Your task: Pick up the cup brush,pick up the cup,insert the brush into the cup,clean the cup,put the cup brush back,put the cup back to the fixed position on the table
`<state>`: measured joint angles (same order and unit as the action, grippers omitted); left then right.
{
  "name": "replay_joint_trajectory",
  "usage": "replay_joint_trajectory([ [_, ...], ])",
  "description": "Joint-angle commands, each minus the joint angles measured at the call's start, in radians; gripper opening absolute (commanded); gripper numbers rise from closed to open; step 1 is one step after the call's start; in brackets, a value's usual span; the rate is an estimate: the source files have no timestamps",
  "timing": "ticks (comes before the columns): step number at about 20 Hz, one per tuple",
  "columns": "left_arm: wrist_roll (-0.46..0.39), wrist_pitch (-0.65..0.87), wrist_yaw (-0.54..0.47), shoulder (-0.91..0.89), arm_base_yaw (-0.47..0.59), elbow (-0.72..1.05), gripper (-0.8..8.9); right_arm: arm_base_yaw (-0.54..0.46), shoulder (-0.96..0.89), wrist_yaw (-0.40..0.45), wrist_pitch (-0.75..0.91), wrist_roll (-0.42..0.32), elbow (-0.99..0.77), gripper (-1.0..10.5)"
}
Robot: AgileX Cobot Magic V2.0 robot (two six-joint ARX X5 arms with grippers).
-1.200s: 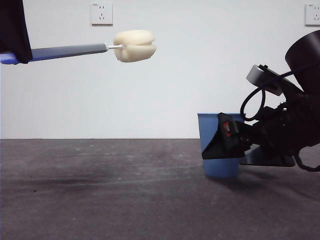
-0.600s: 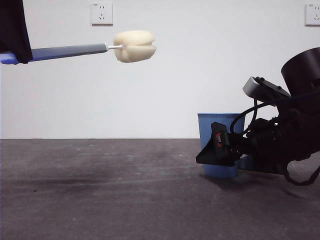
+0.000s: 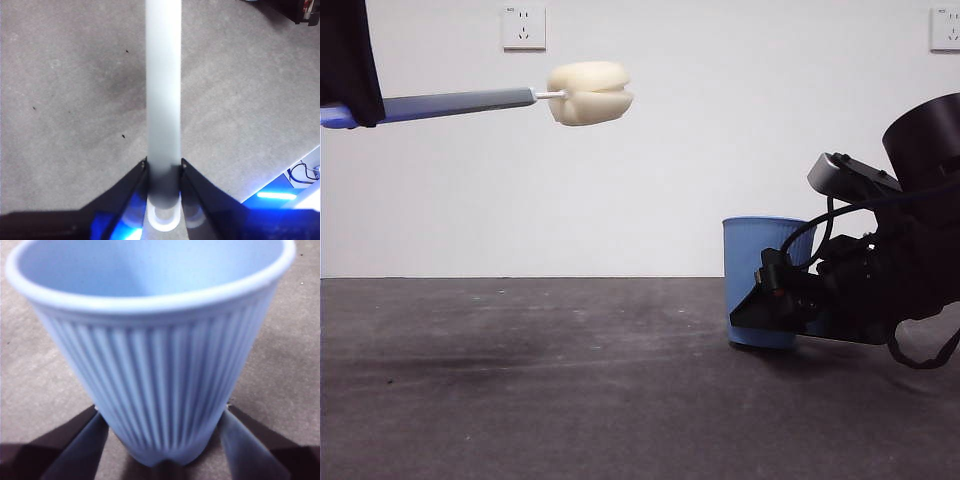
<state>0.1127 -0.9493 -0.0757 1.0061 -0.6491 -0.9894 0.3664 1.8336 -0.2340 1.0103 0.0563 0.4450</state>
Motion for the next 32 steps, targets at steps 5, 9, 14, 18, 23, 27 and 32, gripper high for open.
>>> replay_joint_trajectory([
  [5,-0.028,-0.009,0.001,-0.001,0.003,0.002,-0.08,0.005,-0.023,-0.003,-0.043,0.007,0.003,-0.1],
  [9,-0.092,-0.029,-0.001,-0.001,0.003,0.002,-0.09,0.022,-0.22,0.001,-0.257,-0.011,0.003,-0.1],
  [14,-0.194,-0.03,0.005,-0.001,0.003,0.002,-0.09,0.029,-0.56,0.028,-0.802,-0.116,0.056,-0.1],
  [18,-0.283,-0.039,0.005,-0.001,0.003,0.002,-0.09,0.036,-0.679,0.15,-1.212,-0.22,0.177,-0.1],
  [23,-0.385,-0.066,0.003,-0.001,0.003,0.002,-0.08,0.042,-0.682,0.288,-1.497,-0.4,0.337,-0.1],
  [27,-0.458,-0.061,0.002,0.005,0.0,0.002,-0.09,0.069,-0.682,0.403,-1.604,-0.639,0.383,-0.1],
  [32,-0.502,-0.066,0.001,0.029,-0.028,0.002,-0.09,0.122,-0.665,0.581,-1.617,-0.863,0.383,-0.1],
])
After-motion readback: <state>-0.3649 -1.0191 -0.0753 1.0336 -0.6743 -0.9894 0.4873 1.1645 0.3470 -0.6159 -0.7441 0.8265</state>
